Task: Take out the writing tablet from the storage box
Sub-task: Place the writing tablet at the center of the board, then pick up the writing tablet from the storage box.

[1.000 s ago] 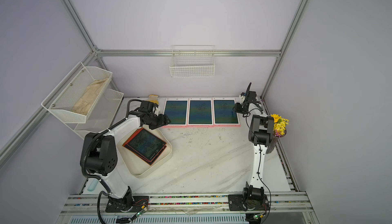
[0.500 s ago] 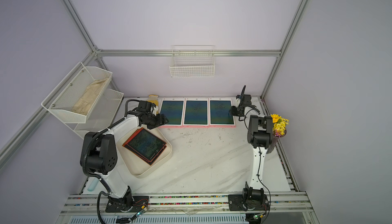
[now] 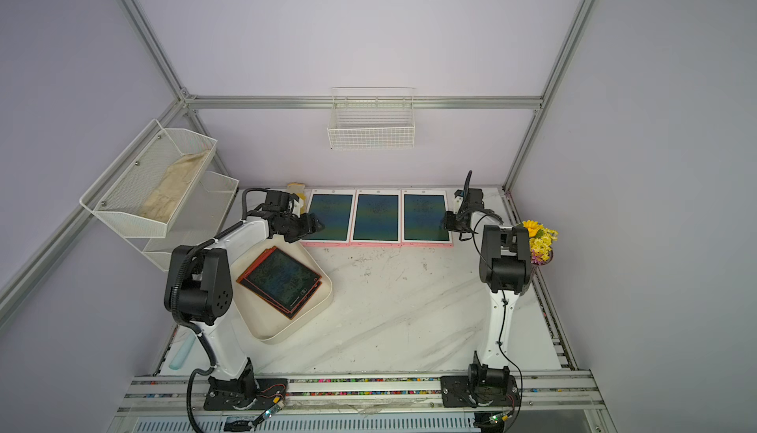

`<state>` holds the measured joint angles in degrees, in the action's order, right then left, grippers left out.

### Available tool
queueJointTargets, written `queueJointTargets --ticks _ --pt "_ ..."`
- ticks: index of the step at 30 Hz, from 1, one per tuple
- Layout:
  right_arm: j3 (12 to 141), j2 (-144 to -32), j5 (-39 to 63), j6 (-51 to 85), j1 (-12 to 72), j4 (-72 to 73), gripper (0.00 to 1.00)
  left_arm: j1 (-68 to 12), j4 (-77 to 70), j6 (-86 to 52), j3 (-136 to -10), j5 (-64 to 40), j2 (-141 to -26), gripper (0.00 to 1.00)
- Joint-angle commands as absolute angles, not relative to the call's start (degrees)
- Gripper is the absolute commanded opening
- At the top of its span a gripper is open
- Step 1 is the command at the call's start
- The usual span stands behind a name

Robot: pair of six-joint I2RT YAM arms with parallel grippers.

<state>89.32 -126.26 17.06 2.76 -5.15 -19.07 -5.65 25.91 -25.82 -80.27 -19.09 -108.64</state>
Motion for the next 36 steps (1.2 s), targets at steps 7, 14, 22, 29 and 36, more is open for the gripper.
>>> queueJointTargets --ticks 7,14,22,29,36 --pt "87.9 -120.7 9.9 9.1 -4.3 -28.5 0.47 1.0 24.2 -25.4 -84.7 -16.0 -106.2 0.82" --pt "93.9 -122.1 7.1 13.1 -3.4 -23.3 0.47 4.0 23.2 -25.2 -79.8 -12.1 -102.6 0.84" --pt "97.4 -125.6 3.9 15.9 -0.3 -14.3 0.47 4.4 31.4 -23.0 -75.8 -1.7 -97.3 0.84" --pt "94.7 -122.2 3.1 17.1 3.1 -4.4 0.47 4.6 36.5 -24.0 -70.7 3.0 -91.2 0.84" --pt "91.5 -118.8 7.4 17.8 8.1 -2.6 0.48 4.7 39.9 -25.0 -65.6 2.5 -84.5 0.83"
